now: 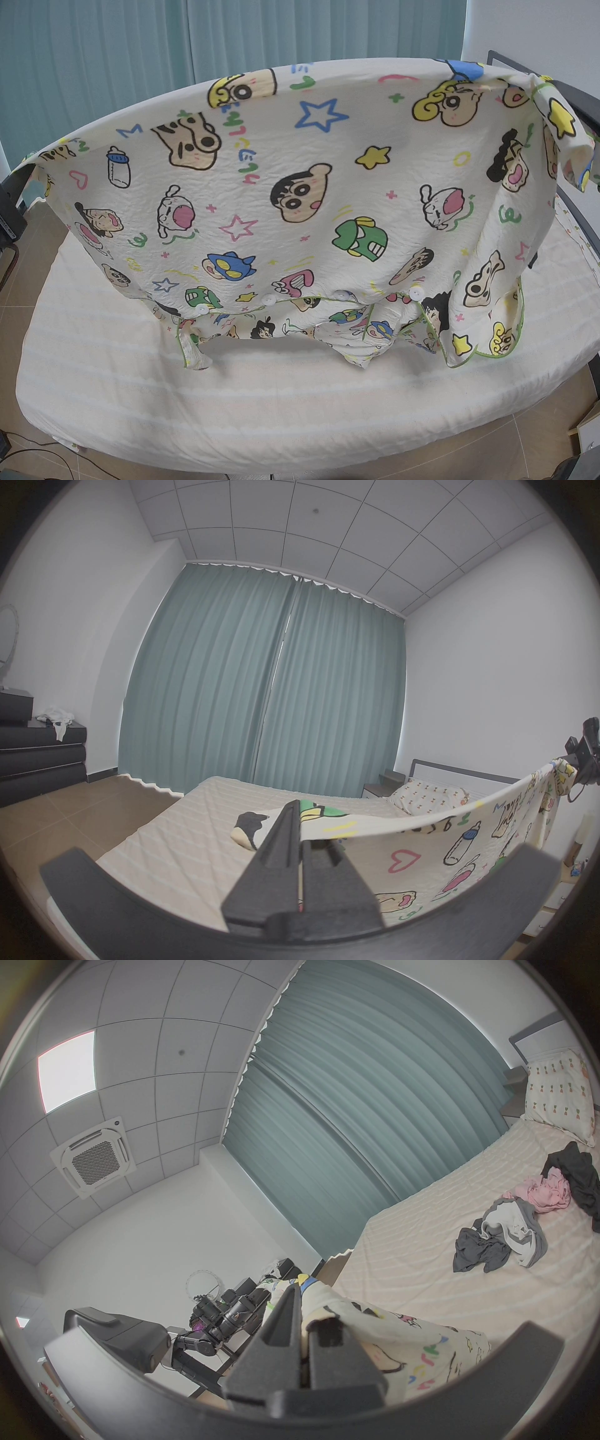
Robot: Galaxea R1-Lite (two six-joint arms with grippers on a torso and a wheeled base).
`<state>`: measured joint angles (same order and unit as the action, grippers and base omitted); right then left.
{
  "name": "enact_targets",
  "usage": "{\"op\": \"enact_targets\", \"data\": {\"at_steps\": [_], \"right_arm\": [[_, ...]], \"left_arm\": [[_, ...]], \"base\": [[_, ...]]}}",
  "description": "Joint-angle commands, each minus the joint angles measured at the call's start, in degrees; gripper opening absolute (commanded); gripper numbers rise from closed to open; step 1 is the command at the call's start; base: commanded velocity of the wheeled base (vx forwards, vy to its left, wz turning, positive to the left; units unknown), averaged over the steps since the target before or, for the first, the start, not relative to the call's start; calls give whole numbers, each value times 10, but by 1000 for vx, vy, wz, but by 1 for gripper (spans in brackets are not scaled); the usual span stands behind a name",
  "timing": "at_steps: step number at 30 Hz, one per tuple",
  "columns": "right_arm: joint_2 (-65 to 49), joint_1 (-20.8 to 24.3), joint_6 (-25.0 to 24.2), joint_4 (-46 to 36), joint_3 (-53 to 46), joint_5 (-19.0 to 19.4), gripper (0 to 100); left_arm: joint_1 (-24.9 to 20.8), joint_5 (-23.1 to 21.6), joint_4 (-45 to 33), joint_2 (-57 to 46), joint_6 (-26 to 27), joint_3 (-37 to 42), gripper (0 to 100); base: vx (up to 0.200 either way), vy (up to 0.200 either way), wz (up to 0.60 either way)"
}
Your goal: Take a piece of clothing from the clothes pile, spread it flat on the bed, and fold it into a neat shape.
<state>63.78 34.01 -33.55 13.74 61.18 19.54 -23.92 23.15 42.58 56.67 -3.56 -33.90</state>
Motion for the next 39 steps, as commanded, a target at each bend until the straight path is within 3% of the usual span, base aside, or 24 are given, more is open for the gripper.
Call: {"op": "enact_targets", "data": {"at_steps": [1, 17, 26, 34, 39], "right_arm": [[-24, 1, 1, 1, -2, 10, 0], [-29, -17, 1, -5, -31, 16, 0], [35, -83, -1, 11, -85, 21, 0], [113, -111, -1, 94, -150, 20, 0], [153, -127, -7, 174, -181, 20, 0]], "left_arm": [[0, 1, 0, -17, 0, 8, 0], [0, -1, -2, -45, 0, 57, 0], [4, 2, 0, 28, -4, 104, 0], [34, 1, 7, 124, -3, 89, 0], [45, 1, 11, 176, -5, 48, 0]], "base": [[-200, 0, 0], [0, 0, 0], [0, 0, 0], [0, 0, 0], [200, 0, 0]]}}
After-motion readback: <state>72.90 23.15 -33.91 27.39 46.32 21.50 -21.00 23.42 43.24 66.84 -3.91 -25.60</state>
